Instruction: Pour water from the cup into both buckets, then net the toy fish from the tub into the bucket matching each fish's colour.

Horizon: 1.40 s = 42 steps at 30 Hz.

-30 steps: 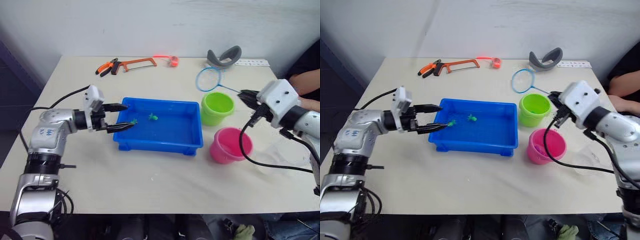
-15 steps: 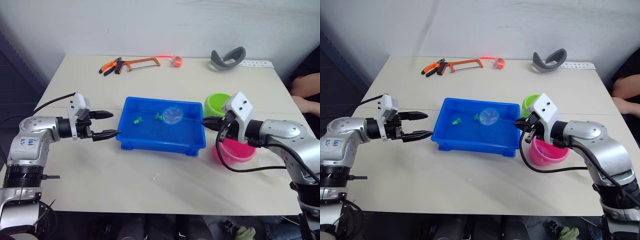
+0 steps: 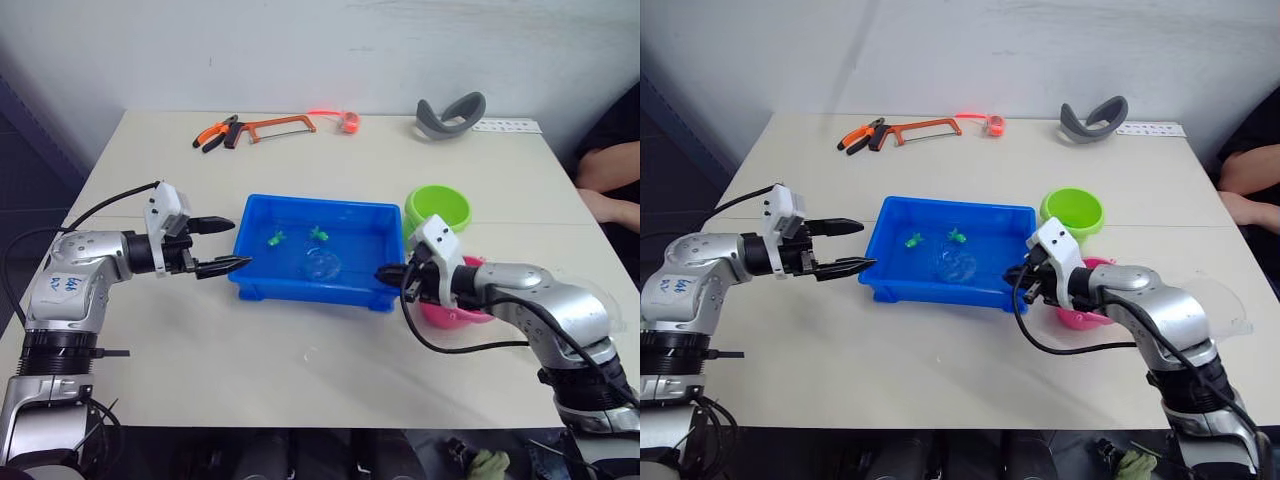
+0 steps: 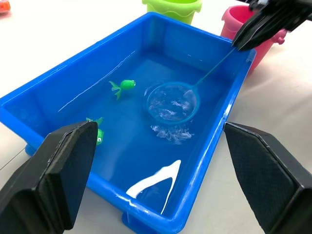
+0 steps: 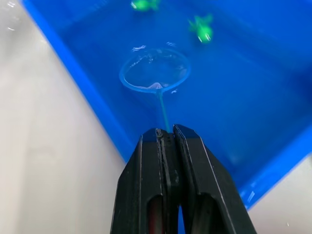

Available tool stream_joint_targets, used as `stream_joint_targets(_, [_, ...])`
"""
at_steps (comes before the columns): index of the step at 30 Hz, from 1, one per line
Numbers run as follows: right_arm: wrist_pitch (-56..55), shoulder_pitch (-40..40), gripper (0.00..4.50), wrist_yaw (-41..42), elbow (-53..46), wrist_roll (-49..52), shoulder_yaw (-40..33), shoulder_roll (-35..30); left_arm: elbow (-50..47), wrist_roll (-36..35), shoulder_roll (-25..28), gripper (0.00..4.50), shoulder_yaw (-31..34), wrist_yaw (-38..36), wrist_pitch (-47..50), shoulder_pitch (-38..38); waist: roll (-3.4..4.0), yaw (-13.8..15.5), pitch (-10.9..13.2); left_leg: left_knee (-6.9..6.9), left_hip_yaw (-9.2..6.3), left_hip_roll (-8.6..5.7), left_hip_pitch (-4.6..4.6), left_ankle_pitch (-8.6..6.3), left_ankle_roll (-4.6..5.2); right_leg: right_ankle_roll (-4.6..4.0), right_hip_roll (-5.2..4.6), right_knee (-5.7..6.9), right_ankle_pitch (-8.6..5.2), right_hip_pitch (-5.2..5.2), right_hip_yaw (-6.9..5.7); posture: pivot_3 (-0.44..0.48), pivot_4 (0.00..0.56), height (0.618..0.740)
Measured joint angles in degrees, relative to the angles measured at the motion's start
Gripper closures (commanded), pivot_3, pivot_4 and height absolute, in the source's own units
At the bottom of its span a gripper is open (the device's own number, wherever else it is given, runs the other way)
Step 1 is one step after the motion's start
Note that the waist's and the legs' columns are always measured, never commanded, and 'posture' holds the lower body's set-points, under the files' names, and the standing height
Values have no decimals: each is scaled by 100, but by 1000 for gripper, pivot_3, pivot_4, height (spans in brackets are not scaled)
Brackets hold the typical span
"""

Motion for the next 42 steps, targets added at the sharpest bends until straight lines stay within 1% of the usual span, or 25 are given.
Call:
stream_joint_targets(4, [-205,-289,4500,-173,611,-253,30,306,0,1,-41,21,-5,8,-3,-94,0,-2,0,-1,3,0,0,0,0,0,4,1,0,-2,-2,0,150,740])
stream_joint_targets(10, [-355,-502,4500,-387,1057,-391,-46,670,1,2,-103,21,-12,43,-5,-118,0,-12,0,-3,4,0,-1,-1,-1,0,4,1,0,-4,-2,0,150,740])
stream_joint_targets(14, [-334,-570,4500,-394,998,-343,-238,742,1,2,-111,21,-14,47,-9,-144,0,-1,0,-4,3,0,-2,-1,-1,0,4,0,0,-4,-1,0,150,740])
stream_joint_targets(20, [-76,-398,4500,-398,393,-31,-656,735,2,3,-252,21,-25,49,-30,-150,0,5,0,-5,2,1,-2,-1,-2,0,2,-1,0,-4,1,0,150,740])
stream_joint_targets(24, [135,-122,4500,-404,-102,145,-799,605,22,4,-414,21,-131,46,-35,-212,0,11,0,-5,3,0,-3,-1,-2,0,2,-1,0,-4,2,0,150,740])
stream_joint_targets(29, [300,161,4500,-432,-847,410,-1170,341,80,-9,-788,21,-287,32,-36,-592,0,22,0,-5,3,-2,-3,-1,-1,0,5,-1,0,-4,2,0,150,740])
stream_joint_targets(34, [300,458,4500,-578,-1512,635,-1875,40,317,-11,-1255,21,-518,-58,-79,-935,0,28,0,-5,6,-3,-3,-1,-1,0,10,-2,0,-3,1,0,150,740])
stream_joint_targets(39, [299,565,4500,-772,-1822,704,-2513,-304,573,2,-1464,21,-638,-155,-214,-1179,0,27,0,-5,6,-2,-2,-1,-1,0,10,-2,0,-3,2,0,150,740])
stream_joint_targets(42, [295,770,4500,-780,-1864,695,-2843,-694,791,35,-1604,21,-681,-247,-369,-1349,0,31,0,-5,8,-3,-2,-1,-1,0,11,-3,0,-2,0,0,150,740])
